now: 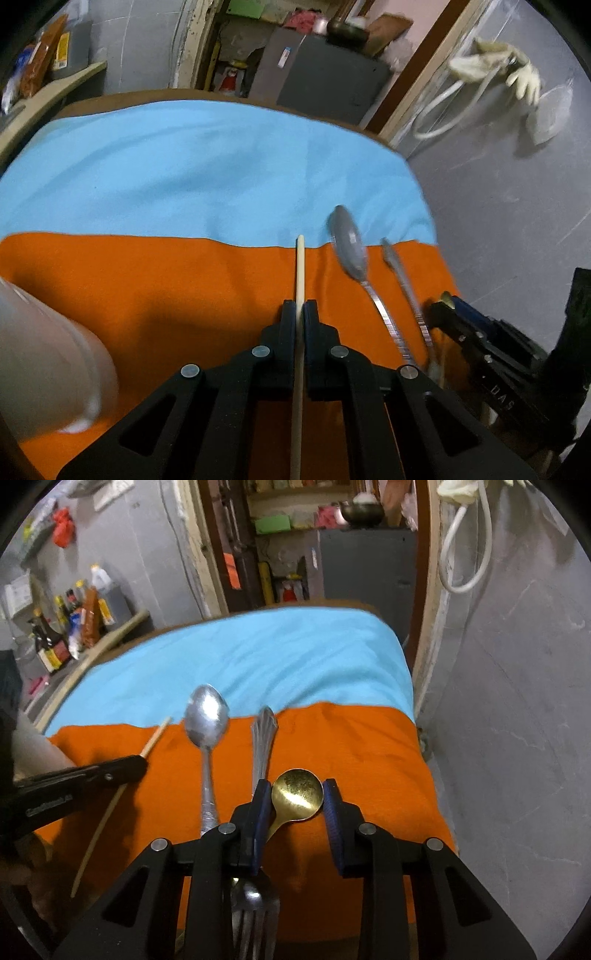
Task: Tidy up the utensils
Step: 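Grasp the chopstick with the left tool while the right tool grasps the gold spoon, then lift the chopstick and gold spoon and carry both over the caddy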
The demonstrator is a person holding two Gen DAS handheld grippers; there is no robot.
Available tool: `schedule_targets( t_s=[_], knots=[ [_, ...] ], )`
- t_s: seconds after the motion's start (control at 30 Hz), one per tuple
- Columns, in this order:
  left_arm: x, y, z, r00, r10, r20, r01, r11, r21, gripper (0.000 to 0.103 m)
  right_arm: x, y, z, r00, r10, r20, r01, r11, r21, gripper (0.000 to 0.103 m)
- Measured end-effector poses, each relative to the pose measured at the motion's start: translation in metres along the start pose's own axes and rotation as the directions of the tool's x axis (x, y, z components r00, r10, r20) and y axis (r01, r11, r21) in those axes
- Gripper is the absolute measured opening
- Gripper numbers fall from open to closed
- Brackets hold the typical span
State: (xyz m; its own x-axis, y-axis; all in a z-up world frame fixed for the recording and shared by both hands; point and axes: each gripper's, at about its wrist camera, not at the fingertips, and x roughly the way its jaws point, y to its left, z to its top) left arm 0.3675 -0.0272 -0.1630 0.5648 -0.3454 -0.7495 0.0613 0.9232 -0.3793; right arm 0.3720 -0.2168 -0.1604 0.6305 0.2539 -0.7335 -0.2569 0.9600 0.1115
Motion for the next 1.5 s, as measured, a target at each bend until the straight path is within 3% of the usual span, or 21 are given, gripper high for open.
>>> schedule_targets(
  t_s=[0.2, 0.33, 0.53, 0.83, 1.13, 1.5],
  knots=[
    [-0.028, -0.013, -0.015, 0.986, -0.084, 0.147, 0.083, 0.996, 0.011, 0.002, -0.028, 0.010, -0.004, 0.988, 0.034, 0.153, -0.025, 0.998, -0.060, 0.026],
    [-0.050, -0.017, -0.021, 0.953, -0.149, 0.263, 0.146, 0.989, 0.031, 0.002, -0.049, 0.016, -0.010, 0.961, 0.043, 0.274, -0.019, 0.996, -0.091, 0.026],
    [-0.082, -0.026, -0.031, 0.880, -0.208, 0.426, 0.186, 0.978, 0.094, 0.002, -0.072, 0.020, -0.018, 0.911, 0.053, 0.410, -0.003, 0.993, -0.120, 0.026],
    [-0.101, -0.019, -0.045, 0.837, -0.212, 0.504, 0.188, 0.977, 0.098, 0.002, -0.090, 0.041, -0.029, 0.848, 0.076, 0.525, 0.046, 0.975, -0.215, 0.026],
    [-0.144, -0.010, -0.037, 0.747, -0.220, 0.627, 0.213, 0.973, 0.089, 0.002, -0.118, 0.060, -0.025, 0.779, 0.121, 0.615, 0.057, 0.964, -0.261, 0.026],
    [-0.224, 0.035, -0.005, 0.659, -0.166, 0.734, 0.224, 0.974, 0.019, 0.002, -0.154, 0.120, 0.032, 0.671, 0.250, 0.698, -0.029, 0.949, -0.313, 0.026]
  ],
)
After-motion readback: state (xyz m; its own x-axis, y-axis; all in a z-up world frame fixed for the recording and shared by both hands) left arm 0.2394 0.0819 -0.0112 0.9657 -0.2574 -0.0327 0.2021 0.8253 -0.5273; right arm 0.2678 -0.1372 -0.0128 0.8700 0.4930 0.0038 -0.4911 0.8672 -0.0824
